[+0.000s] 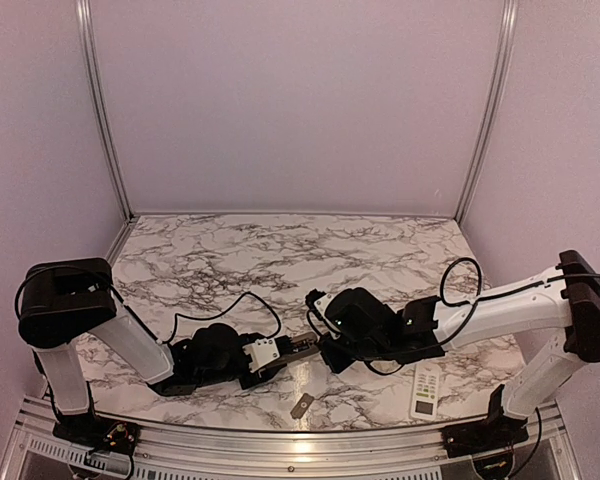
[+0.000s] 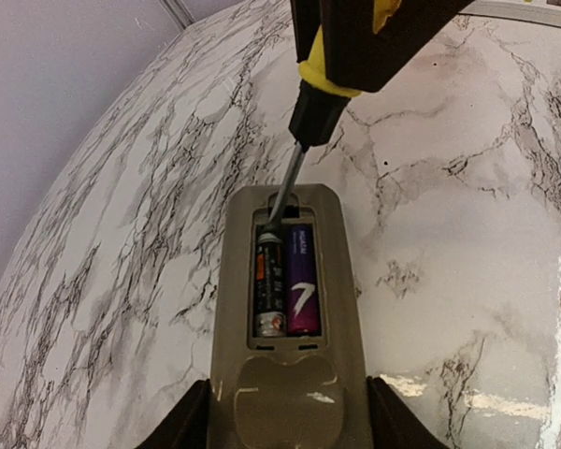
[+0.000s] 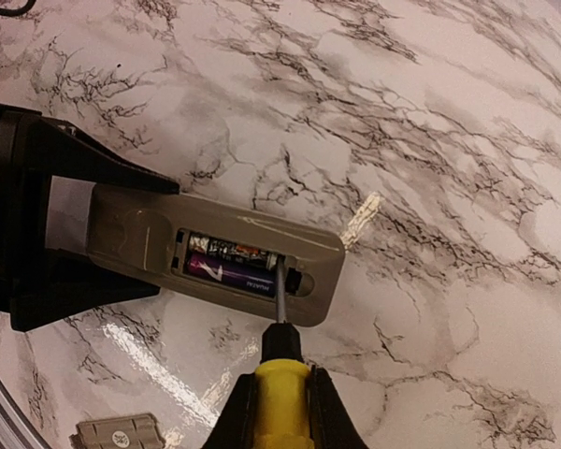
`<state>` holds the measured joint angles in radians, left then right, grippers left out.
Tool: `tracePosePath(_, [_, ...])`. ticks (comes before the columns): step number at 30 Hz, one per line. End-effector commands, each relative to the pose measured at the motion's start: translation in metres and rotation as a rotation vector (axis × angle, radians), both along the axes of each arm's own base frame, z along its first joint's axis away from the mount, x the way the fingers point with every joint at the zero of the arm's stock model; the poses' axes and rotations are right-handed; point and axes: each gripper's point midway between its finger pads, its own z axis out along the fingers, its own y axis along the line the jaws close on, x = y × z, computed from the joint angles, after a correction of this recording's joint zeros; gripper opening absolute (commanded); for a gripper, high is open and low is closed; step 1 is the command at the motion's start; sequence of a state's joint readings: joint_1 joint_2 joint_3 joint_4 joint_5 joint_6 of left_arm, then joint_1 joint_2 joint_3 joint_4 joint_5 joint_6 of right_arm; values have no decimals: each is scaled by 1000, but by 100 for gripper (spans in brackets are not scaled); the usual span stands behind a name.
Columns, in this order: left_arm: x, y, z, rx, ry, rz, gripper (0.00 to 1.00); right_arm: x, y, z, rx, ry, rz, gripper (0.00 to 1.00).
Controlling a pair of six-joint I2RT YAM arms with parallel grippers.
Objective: Unload the batteries from the remote control
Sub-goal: Remove the battery from the remote control without the battery cover.
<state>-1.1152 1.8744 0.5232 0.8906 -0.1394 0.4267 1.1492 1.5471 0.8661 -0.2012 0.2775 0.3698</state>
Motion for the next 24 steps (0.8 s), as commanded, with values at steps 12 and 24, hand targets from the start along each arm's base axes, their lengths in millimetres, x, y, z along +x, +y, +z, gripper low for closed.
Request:
tracePosePath(12, [-7,-10,-1,-1,-3,-47,0,-13,6,8,93,46,59,0])
tracePosePath(24, [-6,-10,-2,1,-4,-42,0,-14,3,26,247,79,77,0])
